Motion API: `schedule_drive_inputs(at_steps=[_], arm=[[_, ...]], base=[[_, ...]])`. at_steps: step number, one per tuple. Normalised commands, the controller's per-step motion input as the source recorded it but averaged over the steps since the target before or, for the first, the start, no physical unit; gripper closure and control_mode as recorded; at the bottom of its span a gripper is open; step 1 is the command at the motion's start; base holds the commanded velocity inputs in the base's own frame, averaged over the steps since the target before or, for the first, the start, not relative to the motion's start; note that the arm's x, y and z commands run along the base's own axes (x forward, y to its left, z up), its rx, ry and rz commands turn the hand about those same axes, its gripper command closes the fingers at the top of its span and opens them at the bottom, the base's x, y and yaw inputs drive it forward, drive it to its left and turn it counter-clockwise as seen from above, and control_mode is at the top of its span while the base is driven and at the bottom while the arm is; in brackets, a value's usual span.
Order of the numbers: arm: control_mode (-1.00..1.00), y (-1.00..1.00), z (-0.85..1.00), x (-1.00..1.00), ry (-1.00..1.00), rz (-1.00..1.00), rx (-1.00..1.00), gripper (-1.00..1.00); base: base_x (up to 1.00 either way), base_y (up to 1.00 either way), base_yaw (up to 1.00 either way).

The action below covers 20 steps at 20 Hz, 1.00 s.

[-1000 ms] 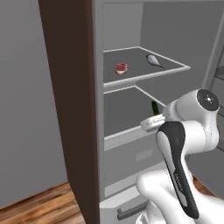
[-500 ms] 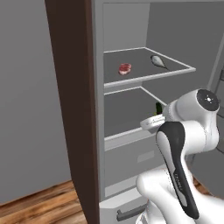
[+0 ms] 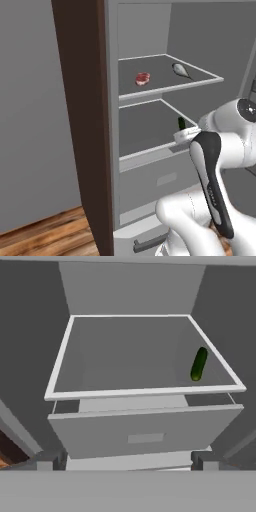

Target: Gather the lemon and cucumber from the fridge and place them on a tray on the dining counter. Then gather the fish and steak from the fridge and place them on the other tray.

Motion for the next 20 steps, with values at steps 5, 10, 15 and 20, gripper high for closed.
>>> schedule_drive_inputs(at_steps=[5, 10, 15, 20], arm=[[-1.00, -0.39, 0.00, 0.39, 0.08, -0.36, 0.00, -1.00], [-1.00, -0.55, -0.07, 0.50, 0.09, -0.32, 0.01, -1.00], [-1.00, -0.44, -0.39, 0.75, 0.09, -0.06, 0.01, -1.00], [-1.00, -0.29, -0.46, 0.72, 0.01, 0.00, 0.01, -1.00]], base=[[0.00, 0.00, 0.00], [0.00, 0.00, 0.00], [0.00, 0.00, 0.00], [0.00, 0.00, 0.00]])
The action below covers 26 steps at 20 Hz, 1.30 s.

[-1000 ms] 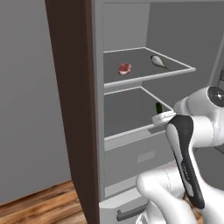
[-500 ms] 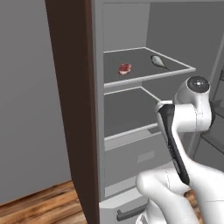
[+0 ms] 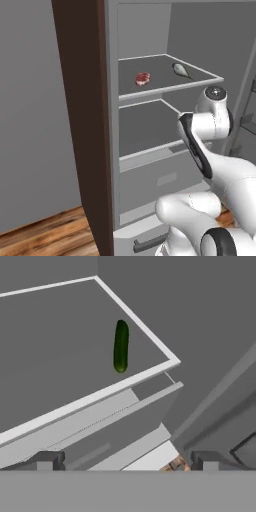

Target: Gather the lemon and cucumber from the fridge and place them on a tray on the dining counter. Then gather the fish and steak from the fridge and place them on the other tray.

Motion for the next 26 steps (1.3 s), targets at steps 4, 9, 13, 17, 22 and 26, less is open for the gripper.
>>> schedule_drive_inputs(at_steps=[4, 9, 13, 17, 22, 26], arm=[[-1.00, -0.18, -0.60, 0.61, 0.00, 0.00, 0.00, -1.00], [-1.00, -0.16, -0.55, 0.51, 0.00, 0.00, 0.01, -1.00], [-1.00, -0.24, -0.29, 0.60, 0.00, 0.00, 0.03, -1.00], [-1.00, -0.30, -0.10, 0.61, 0.04, 0.00, 0.06, -1.00], [-1.00, -0.23, -0.12, 0.56, 0.06, 0.00, 0.07, -1.00], [-1.00, -0.11, -0.11, 0.47, 0.06, 0.00, 0.08, -1.00]], base=[[0.00, 0.00, 0.00], [0.00, 0.00, 0.00], [0.00, 0.00, 0.00], [0.00, 0.00, 0.00], [0.00, 0.00, 0.00], [0.00, 0.00, 0.00]])
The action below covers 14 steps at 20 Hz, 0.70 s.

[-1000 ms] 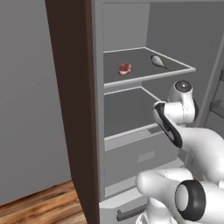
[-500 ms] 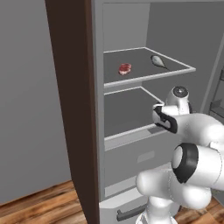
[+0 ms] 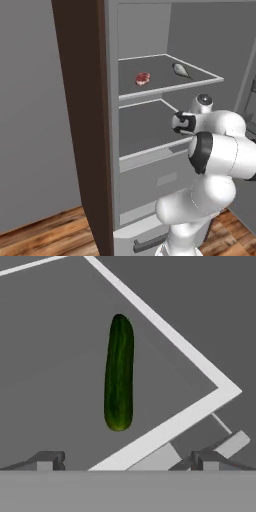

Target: Gather the lemon and cucumber from the fridge and place them on a tray on the dining counter. Then gather the fish and steak from the fridge and place them on the other tray.

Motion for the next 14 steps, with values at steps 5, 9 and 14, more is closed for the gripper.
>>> schedule_drive_inputs(at_steps=[5, 9, 14], arm=[[-1.00, -0.01, -0.14, 0.43, 0.08, 0.00, 0.07, -1.00], [-1.00, 0.00, -0.19, 0.42, 0.09, 0.00, 0.05, -1.00], [-1.00, 0.00, -0.32, 0.35, 0.07, 0.00, 0.02, -1.00]], base=[[0.00, 0.00, 0.00], [0.00, 0.00, 0.00], [0.00, 0.00, 0.00]])
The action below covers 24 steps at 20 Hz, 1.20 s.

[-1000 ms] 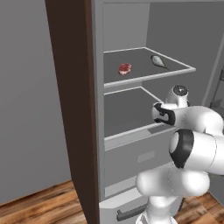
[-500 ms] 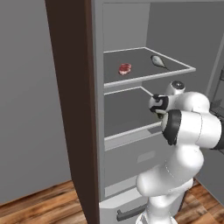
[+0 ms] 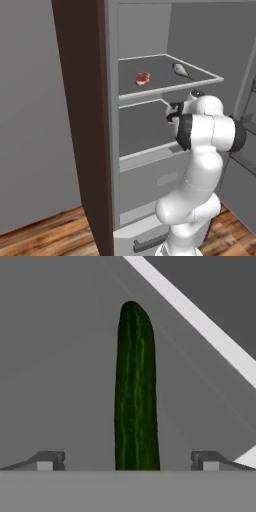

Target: Gather the lemon and cucumber from the fridge and place them on a tray on the dining counter. Then gather the fish and steak from the fridge and place them on the other tray.

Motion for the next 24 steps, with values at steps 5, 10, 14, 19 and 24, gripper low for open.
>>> schedule_drive_inputs(at_steps=[5, 10, 14, 19, 24], arm=[[-1.00, 0.00, -0.36, 0.27, 0.05, 0.00, 0.01, -1.00], [-1.00, 0.00, -0.40, 0.32, 0.06, 0.00, 0.00, 1.00], [-1.00, 0.00, -0.38, 0.20, 0.03, 0.00, 0.00, 1.00], [-1.00, 0.00, -0.29, -0.02, 0.00, 0.02, 0.00, 1.00], [-1.00, 0.03, -0.23, -0.44, -0.01, 0.01, 0.00, 1.00]], base=[[0.00, 0.00, 0.00], [0.00, 0.00, 0.00], [0.00, 0.00, 0.00], [0.00, 0.00, 0.00], [0.00, 0.00, 0.00]])
